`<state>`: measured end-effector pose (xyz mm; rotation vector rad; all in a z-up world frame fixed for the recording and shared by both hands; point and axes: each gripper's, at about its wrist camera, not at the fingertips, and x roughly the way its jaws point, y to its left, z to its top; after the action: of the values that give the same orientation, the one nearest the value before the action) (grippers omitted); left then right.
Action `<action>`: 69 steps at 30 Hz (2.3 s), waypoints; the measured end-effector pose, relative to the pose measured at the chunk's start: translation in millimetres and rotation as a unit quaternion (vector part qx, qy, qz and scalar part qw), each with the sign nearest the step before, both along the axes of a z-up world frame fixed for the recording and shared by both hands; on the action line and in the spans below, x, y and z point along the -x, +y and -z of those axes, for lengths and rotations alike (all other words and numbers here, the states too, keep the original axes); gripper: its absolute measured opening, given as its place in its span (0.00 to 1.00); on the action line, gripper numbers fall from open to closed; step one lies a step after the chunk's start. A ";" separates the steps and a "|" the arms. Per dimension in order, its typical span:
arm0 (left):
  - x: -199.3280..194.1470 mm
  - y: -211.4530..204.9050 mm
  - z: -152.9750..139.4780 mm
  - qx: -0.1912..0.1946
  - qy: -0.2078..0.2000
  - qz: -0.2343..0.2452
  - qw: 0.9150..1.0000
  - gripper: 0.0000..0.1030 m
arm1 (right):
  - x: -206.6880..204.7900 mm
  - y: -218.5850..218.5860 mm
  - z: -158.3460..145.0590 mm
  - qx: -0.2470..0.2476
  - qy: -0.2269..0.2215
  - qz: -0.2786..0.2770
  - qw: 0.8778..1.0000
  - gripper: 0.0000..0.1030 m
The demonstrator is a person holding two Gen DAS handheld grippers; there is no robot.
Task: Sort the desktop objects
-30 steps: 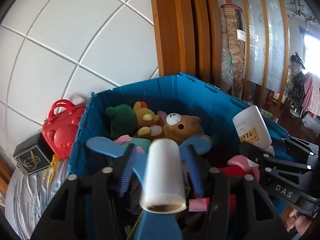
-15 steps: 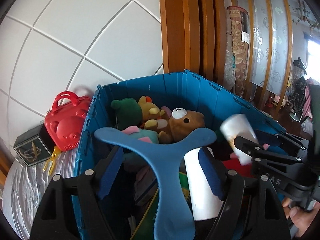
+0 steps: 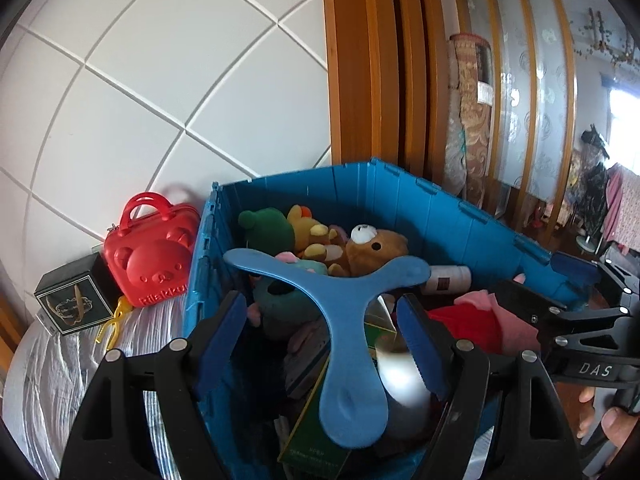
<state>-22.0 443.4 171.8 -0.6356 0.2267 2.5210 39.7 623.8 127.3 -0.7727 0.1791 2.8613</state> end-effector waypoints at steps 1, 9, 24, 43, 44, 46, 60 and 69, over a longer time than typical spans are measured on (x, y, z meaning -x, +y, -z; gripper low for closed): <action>-3.5 -3.1 -2.0 -0.003 0.007 0.000 1.000 0.75 | -3.4 -1.6 -1.4 0.000 0.002 0.001 1.000 1.00; -11.3 -29.6 -7.4 -0.035 0.017 -0.021 0.999 0.75 | -12.1 -13.5 -3.4 0.003 0.008 -0.001 1.000 1.00; -21.8 -42.9 9.0 0.002 0.012 -0.041 0.999 0.75 | -19.8 -43.3 -0.7 -0.017 -0.001 -0.009 1.000 1.00; -48.5 -37.5 8.6 0.004 -0.003 -0.026 1.000 0.75 | -40.9 -36.8 -5.5 -0.034 0.007 0.001 0.999 1.00; -49.5 -36.7 8.3 0.004 -0.002 -0.026 1.000 0.75 | -41.4 -36.5 -5.5 -0.034 0.007 0.000 0.999 1.00; -50.8 -35.1 8.2 0.005 -0.002 -0.024 1.000 0.75 | -41.2 -36.6 -4.8 -0.033 0.005 0.001 0.999 1.00; -50.5 -34.2 11.9 0.004 -0.013 -0.025 1.000 0.75 | -41.7 -29.3 0.5 -0.028 -0.002 0.008 1.000 1.00; -48.2 -30.6 13.5 0.007 -0.018 -0.023 1.000 0.75 | -39.5 -28.4 2.2 -0.027 -0.004 0.009 1.000 1.00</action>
<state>26.2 412.8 158.3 -0.6975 0.2190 2.5512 79.2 595.5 125.1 -0.7680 0.1054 2.8341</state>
